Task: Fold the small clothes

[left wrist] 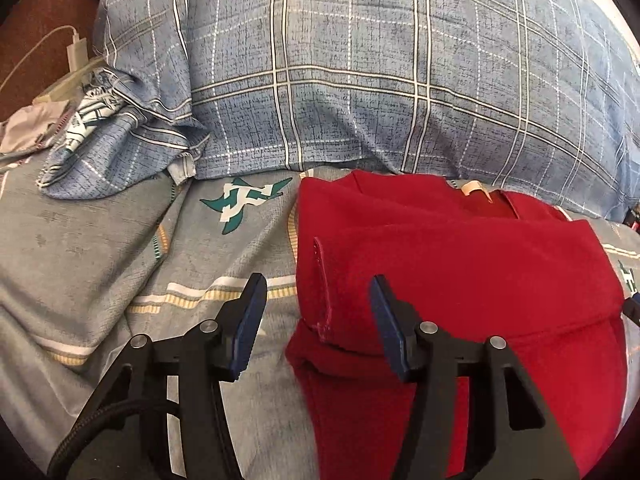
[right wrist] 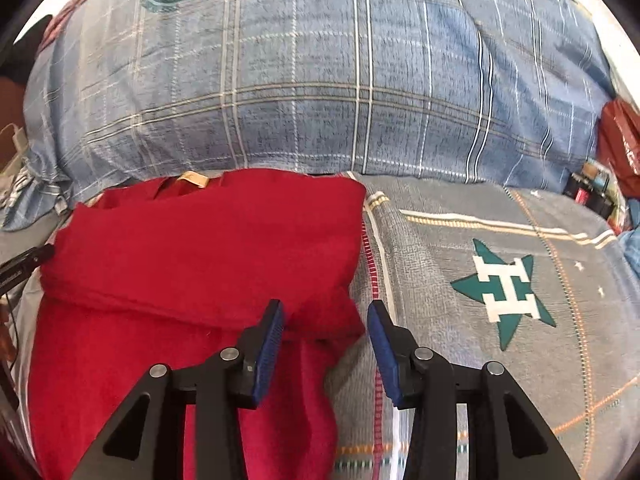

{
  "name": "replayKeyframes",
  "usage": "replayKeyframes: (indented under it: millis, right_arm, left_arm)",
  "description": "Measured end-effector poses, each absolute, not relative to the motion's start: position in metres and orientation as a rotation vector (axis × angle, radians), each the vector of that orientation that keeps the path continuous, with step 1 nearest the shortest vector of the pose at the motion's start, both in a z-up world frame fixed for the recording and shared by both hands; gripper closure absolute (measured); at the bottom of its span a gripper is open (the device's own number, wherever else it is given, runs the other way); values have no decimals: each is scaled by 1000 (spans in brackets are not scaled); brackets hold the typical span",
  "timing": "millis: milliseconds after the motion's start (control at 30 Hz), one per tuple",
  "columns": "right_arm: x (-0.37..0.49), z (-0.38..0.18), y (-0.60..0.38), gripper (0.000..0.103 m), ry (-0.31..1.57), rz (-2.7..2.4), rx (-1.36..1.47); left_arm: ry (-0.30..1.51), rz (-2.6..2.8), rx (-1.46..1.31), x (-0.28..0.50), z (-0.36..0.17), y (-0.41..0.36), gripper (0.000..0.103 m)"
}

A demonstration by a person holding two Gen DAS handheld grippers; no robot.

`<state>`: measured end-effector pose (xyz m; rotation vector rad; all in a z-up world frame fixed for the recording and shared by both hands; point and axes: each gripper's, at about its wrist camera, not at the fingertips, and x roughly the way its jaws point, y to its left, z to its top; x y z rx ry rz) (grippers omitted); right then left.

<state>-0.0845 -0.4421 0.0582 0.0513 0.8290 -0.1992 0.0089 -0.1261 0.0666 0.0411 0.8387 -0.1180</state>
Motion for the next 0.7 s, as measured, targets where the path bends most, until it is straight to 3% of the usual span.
replayKeyframes:
  millis: [700]
  right_arm:
    - [-92,63,-449,50,817,-255,120]
  left_arm:
    - [896,-99,-61,-63,49,-99,49]
